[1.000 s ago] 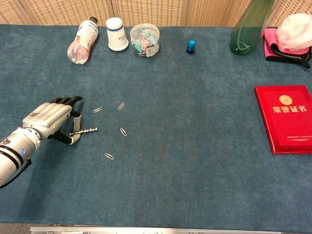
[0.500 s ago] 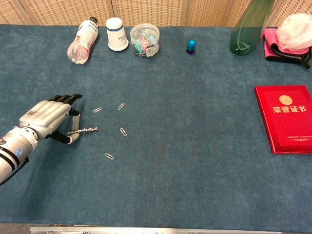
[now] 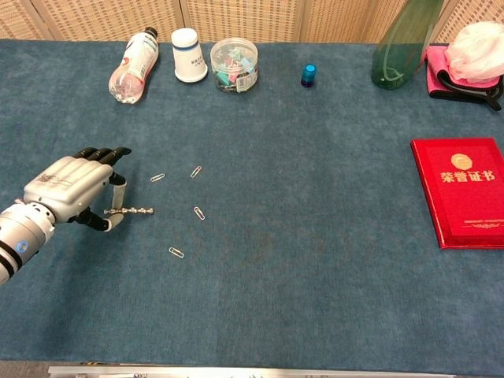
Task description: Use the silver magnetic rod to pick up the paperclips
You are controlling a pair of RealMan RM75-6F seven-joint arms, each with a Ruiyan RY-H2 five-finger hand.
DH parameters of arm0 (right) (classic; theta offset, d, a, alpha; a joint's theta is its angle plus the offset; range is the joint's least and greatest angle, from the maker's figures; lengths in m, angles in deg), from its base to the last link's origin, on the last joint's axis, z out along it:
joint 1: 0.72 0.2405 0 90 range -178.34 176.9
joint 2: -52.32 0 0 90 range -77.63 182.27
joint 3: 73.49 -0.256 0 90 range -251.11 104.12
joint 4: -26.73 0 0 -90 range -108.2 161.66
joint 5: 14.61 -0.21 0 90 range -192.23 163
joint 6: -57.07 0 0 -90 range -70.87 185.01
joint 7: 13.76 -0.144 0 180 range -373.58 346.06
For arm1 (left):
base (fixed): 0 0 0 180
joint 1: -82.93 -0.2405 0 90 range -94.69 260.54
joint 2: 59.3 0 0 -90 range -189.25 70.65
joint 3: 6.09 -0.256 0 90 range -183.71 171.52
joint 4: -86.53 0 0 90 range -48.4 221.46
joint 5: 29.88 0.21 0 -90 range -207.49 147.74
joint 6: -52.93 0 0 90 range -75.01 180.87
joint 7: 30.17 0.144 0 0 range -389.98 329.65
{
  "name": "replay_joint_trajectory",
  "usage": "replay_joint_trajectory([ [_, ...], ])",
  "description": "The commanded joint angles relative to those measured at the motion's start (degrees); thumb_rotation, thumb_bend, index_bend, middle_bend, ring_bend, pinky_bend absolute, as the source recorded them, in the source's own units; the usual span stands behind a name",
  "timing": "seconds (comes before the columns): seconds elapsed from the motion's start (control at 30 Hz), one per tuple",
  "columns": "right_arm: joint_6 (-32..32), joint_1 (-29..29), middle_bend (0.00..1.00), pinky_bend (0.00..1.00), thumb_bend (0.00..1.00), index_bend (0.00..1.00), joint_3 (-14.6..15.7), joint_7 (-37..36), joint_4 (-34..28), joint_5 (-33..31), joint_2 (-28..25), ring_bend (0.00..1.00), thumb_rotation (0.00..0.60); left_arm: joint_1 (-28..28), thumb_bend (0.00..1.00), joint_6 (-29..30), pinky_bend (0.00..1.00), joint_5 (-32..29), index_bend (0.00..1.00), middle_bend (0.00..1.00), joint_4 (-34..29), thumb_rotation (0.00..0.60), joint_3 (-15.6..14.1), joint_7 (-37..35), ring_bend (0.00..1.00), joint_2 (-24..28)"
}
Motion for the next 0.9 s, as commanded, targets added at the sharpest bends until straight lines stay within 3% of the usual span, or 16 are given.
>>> replay_joint_trajectory([
  [0.03, 0.1, -0.1, 0.22, 0.29, 0.14, 0.27, 0.0, -0.1, 0.0, 0.1, -0.1, 0.16, 0.6, 0.2, 0.32, 0.7, 0.05, 0.1, 0.55, 0.0, -1.1, 0.6, 0.0, 1.1, 0.0, 0.5],
  [0.9, 0.9, -0.5, 0.22, 0.29, 0.14, 0.27, 0.1, -1.3, 0.1, 0.7, -0.4, 0.16, 0.6, 3.0, 0.32, 2.3, 0.05, 0.7, 0.56, 0.0, -5.1, 0.6, 1.5, 5.5, 0.0, 1.3],
])
